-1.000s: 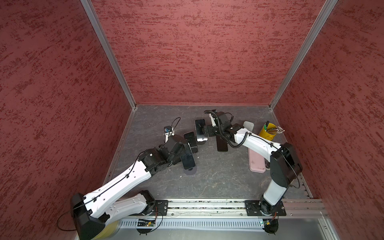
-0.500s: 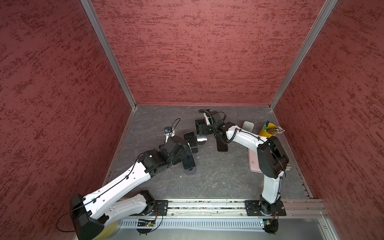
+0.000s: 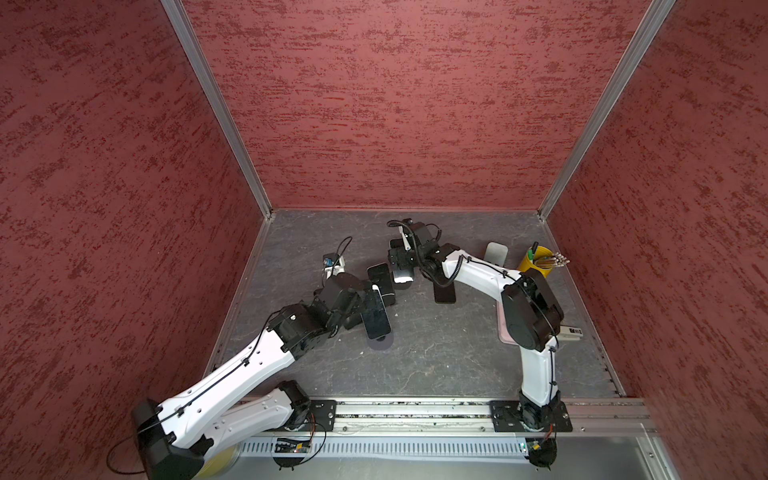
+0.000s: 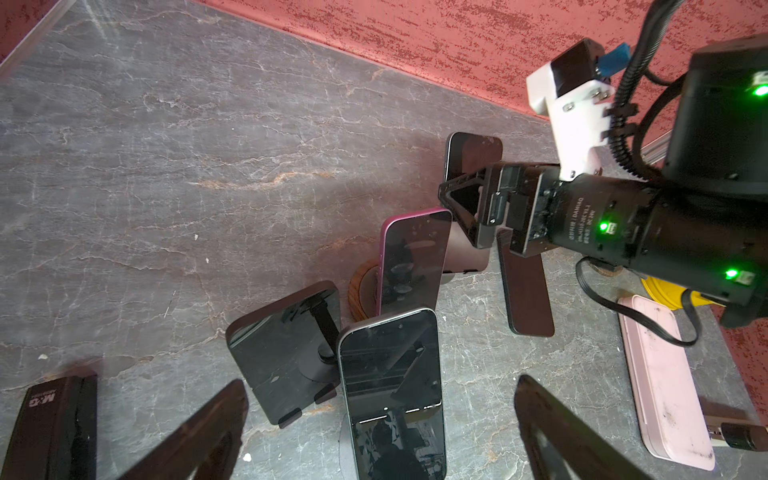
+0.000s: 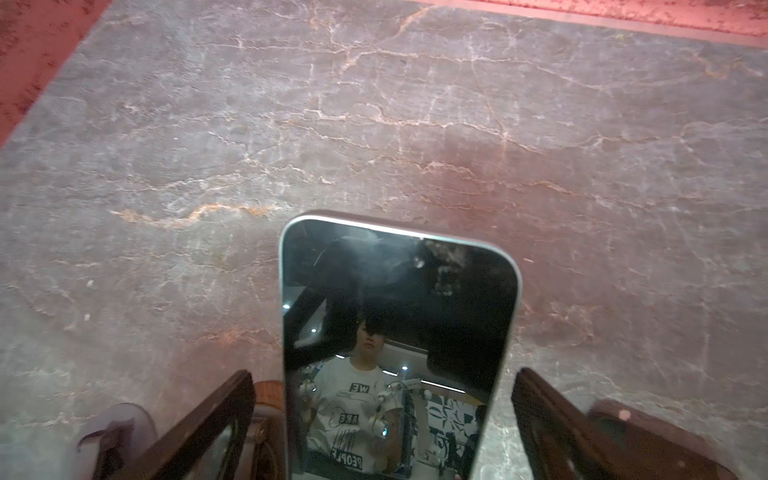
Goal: Remove the phone from the phone stand
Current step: 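Close the right gripper on the silver-edged black phone on its stand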
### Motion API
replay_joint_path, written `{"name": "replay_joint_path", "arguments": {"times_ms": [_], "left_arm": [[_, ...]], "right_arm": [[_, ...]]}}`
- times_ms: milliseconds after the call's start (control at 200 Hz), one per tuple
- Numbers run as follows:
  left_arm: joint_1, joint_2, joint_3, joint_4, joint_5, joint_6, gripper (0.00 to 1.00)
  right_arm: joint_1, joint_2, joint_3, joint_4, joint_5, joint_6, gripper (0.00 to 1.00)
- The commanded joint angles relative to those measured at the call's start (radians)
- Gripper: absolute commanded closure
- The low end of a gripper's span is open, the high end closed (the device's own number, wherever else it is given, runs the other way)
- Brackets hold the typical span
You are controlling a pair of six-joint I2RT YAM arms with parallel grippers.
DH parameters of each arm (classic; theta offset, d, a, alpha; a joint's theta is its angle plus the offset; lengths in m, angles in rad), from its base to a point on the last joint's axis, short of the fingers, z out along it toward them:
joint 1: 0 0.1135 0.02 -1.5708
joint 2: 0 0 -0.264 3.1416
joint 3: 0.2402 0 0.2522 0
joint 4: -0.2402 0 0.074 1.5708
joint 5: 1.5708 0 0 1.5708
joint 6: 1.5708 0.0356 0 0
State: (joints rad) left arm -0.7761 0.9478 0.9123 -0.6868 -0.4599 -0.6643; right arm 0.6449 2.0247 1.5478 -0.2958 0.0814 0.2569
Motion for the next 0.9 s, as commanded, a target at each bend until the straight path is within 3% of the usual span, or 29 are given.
{"name": "replay_joint_path", "arguments": {"times_ms": [0,286,892], "left_arm": [[0.009,-0.013,0.001,0.022,0.016,0.029,0.0],[0.038,-0.012,0.006,0.045,0.034,0.062,0.0],[0.089,-0.02,-0.007,0.061,0.072,0.086,0.0]], "right_arm": [[0.007,0.027,0.036,0.013,0.067,-0.014,0.01],[0.022,0.051,0.033,0.032,0.084,-0.016,0.05],[0.038,0.039,0.015,0.052,0.097,0.006,0.34]]}}
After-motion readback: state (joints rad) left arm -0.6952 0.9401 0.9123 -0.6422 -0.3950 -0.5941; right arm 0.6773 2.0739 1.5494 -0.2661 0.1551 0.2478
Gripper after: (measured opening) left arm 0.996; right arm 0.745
